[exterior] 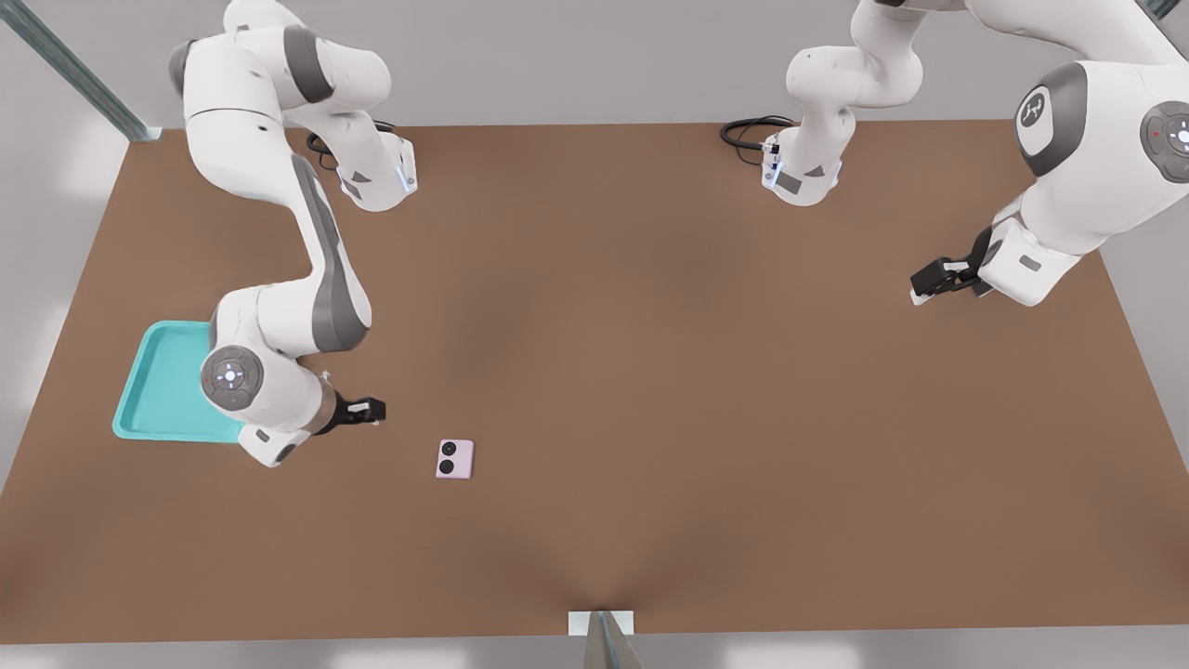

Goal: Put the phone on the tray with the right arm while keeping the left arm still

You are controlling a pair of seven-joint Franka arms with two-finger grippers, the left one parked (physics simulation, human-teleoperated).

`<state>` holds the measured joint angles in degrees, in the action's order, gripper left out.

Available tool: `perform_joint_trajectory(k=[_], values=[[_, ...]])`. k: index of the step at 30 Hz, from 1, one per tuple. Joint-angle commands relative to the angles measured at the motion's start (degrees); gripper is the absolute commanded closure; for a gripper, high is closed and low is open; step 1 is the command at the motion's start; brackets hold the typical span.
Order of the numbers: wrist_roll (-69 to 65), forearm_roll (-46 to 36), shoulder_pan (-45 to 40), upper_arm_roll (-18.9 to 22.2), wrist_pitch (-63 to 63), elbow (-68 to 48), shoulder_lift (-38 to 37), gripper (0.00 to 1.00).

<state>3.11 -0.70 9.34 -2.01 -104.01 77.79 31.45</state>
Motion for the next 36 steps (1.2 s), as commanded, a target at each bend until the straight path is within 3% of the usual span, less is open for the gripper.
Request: perform_joint_trajectory(k=[1,9,17,36], values=[[6.1,-0.2,0.2,-1.1,-8.6,-2.5,4.0,0.0],[15.3,-0.2,5.3,-2.6,-17.4,-12.2,19.9,0.0],[15.4,-0.2,5.2,-2.4,-19.8,-10.6,22.7,0.0],[22.6,-0.1,5.9,-2.6,-19.5,-2.5,21.5,0.0]])
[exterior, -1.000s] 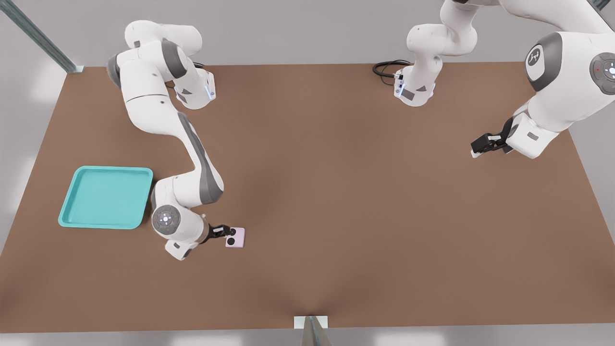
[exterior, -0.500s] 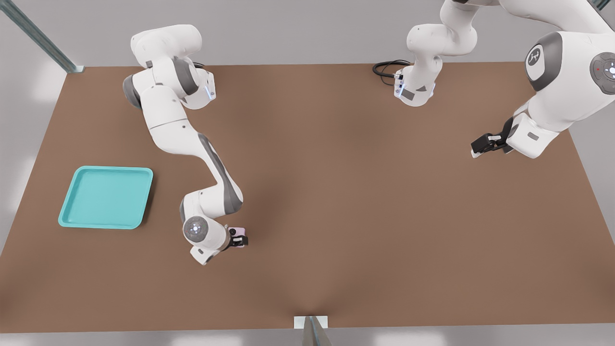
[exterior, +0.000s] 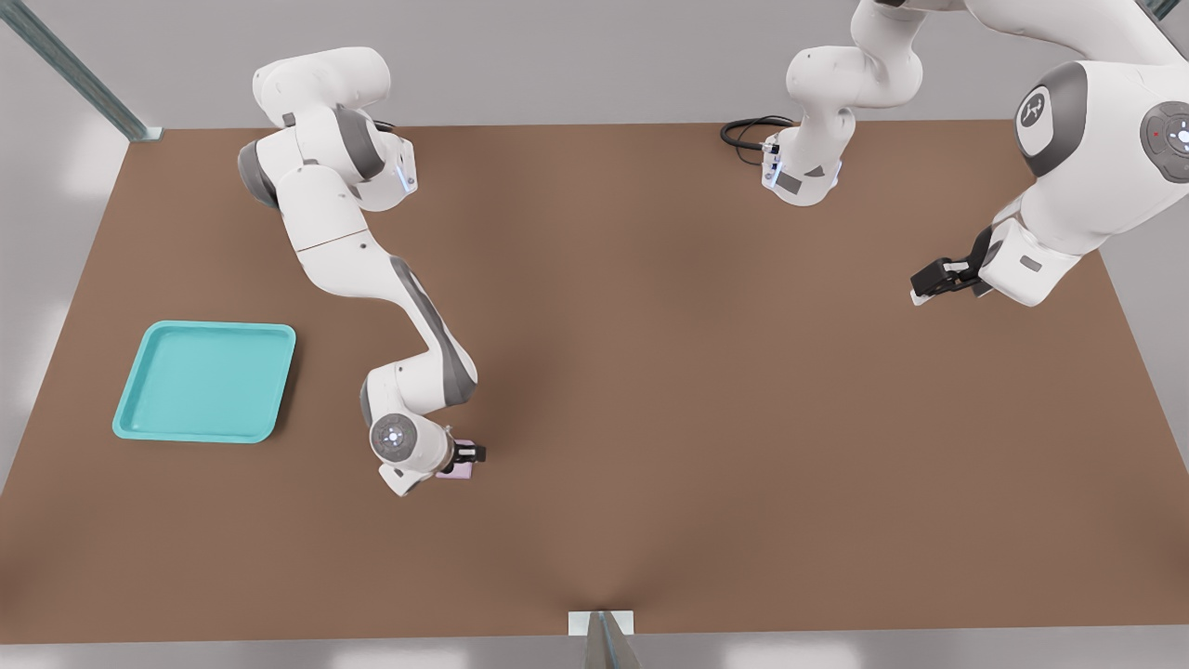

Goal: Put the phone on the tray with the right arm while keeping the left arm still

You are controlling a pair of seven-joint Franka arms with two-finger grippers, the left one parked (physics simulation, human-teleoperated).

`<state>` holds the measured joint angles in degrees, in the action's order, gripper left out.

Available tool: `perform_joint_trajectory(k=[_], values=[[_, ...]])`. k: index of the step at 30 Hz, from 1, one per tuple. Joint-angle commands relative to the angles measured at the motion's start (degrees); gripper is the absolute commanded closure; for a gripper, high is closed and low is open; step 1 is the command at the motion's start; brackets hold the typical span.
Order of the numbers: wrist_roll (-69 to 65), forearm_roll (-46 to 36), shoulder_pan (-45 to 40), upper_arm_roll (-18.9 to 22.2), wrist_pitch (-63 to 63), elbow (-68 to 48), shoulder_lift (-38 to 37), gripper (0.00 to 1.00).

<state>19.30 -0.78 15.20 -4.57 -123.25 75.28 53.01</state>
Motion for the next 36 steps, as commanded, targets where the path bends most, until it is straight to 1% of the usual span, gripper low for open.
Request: perform_joint_trajectory(k=[1,13,16,18,26,27,30,31,36], values=[[6.4,0.0,0.0,0.0,-0.3,0.0,0.1,0.0],[6.4,0.1,-0.2,0.0,-1.5,0.0,0.5,0.0],[6.4,0.1,-0.3,0.0,-2.4,0.0,0.7,0.06],[6.4,0.1,-0.3,0.0,-2.4,0.0,0.7,0.12],[6.4,0.1,-0.3,0.0,-2.5,0.0,1.0,0.13],[6.4,0.1,-0.3,0.0,-2.5,0.0,1.0,0.13],[6.4,0.1,-0.3,0.0,-2.5,0.0,1.0,0.21],[6.4,0.1,-0.3,0.0,-2.4,0.0,1.0,0.22],[6.3,0.1,-0.4,0.0,-2.5,0.0,1.1,0.22]])
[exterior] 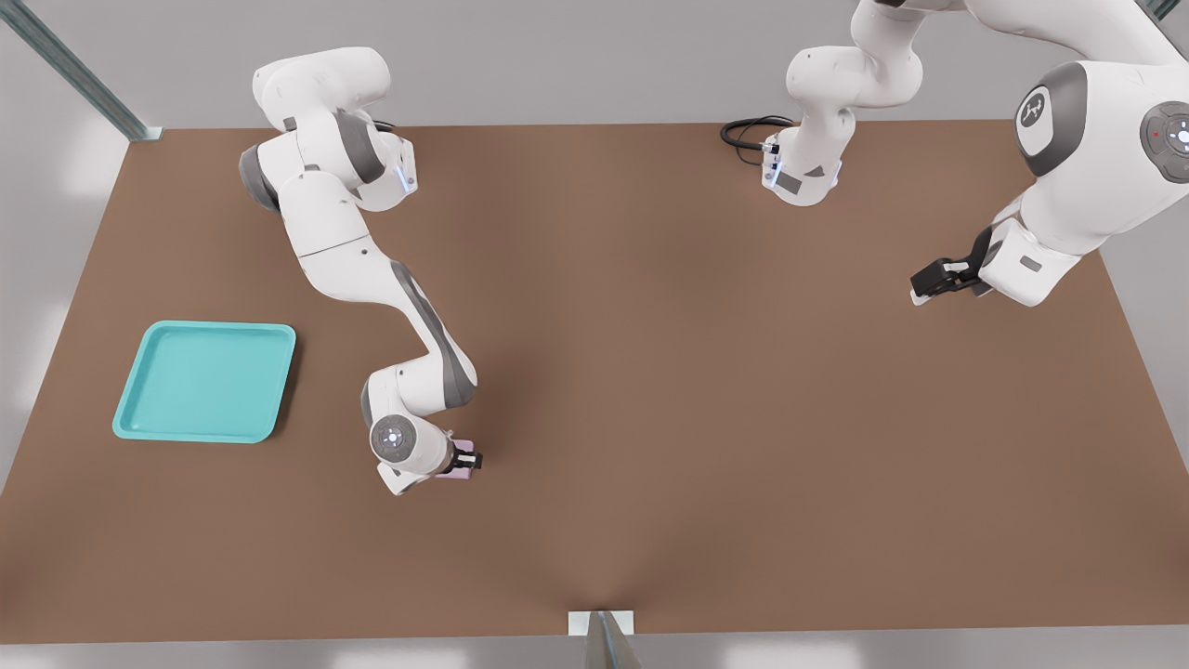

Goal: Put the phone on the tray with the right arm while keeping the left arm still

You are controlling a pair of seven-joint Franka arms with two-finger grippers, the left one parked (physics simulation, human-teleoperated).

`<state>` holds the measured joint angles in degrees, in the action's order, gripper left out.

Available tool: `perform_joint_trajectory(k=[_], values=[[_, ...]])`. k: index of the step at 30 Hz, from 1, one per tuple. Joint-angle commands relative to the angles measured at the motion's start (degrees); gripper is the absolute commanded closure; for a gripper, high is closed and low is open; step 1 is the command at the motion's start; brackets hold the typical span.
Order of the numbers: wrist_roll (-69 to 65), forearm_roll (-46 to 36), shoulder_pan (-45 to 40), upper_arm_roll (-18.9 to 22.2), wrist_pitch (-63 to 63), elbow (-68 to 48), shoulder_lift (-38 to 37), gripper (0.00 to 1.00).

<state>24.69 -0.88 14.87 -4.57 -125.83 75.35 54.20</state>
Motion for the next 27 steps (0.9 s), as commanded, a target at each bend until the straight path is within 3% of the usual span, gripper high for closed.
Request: perform_joint_trajectory(k=[1,16,23,27], values=[[0.9,0.2,0.0,0.0,0.1,0.1,-0.1,0.22],[0.4,0.3,0.2,0.0,0.2,0.1,-0.4,0.25],[0.2,1.9,-1.3,0.2,6.5,1.2,-5.9,0.27],[-1.0,2.3,-4.3,0.1,4.3,10.2,-12.4,0.27]])
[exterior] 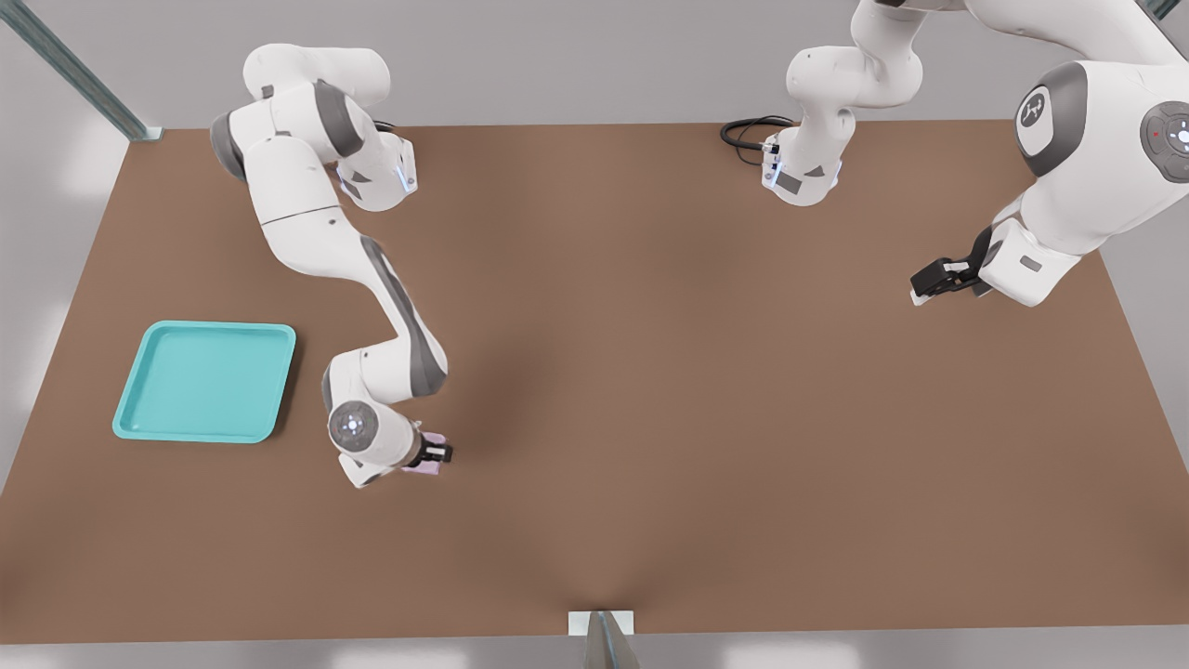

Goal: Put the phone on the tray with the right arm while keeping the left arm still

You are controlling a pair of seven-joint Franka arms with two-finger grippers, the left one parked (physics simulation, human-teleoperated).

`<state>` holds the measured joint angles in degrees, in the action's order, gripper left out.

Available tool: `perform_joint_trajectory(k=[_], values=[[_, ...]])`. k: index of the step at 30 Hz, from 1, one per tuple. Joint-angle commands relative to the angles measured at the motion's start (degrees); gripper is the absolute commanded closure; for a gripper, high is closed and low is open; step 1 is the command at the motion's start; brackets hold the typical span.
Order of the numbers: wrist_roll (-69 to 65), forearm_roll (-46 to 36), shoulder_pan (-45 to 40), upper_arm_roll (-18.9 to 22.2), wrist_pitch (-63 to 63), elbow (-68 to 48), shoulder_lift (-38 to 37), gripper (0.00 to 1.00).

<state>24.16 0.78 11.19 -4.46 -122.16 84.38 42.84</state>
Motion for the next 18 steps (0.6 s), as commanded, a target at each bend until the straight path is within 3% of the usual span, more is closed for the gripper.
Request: perform_joint_trajectory(k=[1,9,18], values=[[-0.8,0.6,-1.0,0.0,-2.2,5.2,-3.2,0.27],[-17.9,0.5,-15.8,-2.7,-3.0,19.4,-15.3,0.27],[-50.1,0.4,-32.8,-3.0,4.9,20.3,-18.7,0.27]])
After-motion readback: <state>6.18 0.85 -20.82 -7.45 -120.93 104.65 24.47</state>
